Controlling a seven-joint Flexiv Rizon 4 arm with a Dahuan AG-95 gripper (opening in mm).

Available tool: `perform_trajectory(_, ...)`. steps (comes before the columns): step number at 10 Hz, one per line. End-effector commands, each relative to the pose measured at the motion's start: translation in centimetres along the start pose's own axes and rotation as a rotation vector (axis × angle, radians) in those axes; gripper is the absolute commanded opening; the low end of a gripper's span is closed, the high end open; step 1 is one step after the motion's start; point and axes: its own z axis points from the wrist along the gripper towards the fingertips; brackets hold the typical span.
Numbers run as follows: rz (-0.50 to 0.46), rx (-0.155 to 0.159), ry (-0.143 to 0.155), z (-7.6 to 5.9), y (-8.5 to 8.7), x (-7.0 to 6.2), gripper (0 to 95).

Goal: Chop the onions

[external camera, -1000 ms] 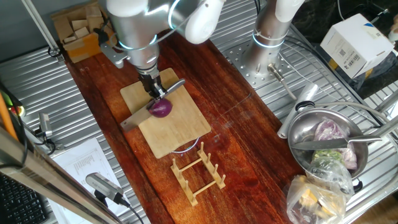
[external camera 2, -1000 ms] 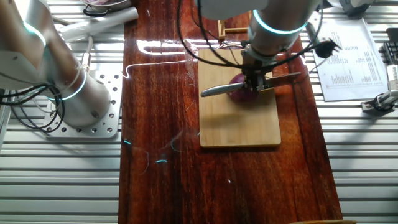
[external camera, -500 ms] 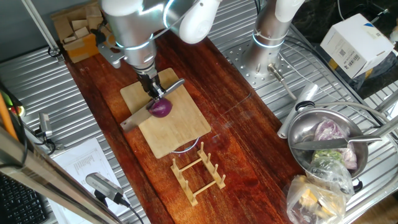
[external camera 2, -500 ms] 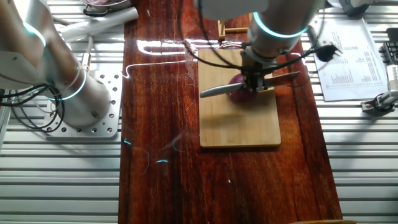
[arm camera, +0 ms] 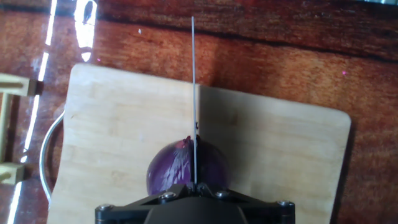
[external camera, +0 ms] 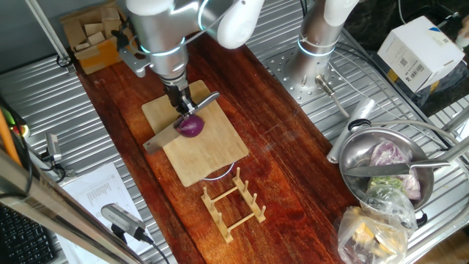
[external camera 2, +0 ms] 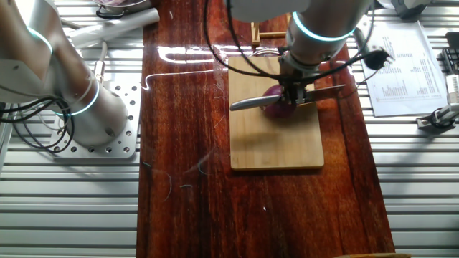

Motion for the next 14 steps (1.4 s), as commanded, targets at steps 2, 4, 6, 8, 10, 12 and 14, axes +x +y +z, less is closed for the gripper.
perform_trajectory(2,-0.008,0.001,-0.008,-0.49,0.08,0.13,19.0)
perform_trajectory(4,-0.007,0.003,-0.008,-0.94,0.22,0.06,19.0)
perform_trajectory(6,-0.007,0.004,-0.008,-1.03,0.26,0.05,19.0)
perform_trajectory(8,-0.006,0.009,-0.007,-1.07,0.24,-0.05,19.0)
perform_trajectory(10,-0.009,0.012,-0.008,-1.13,0.22,-0.12,0.0)
perform_trajectory(12,-0.012,0.019,-0.007,-1.16,0.21,-0.19,0.0)
perform_trajectory(14,-0.014,0.029,-0.005,-1.11,0.16,-0.24,0.0)
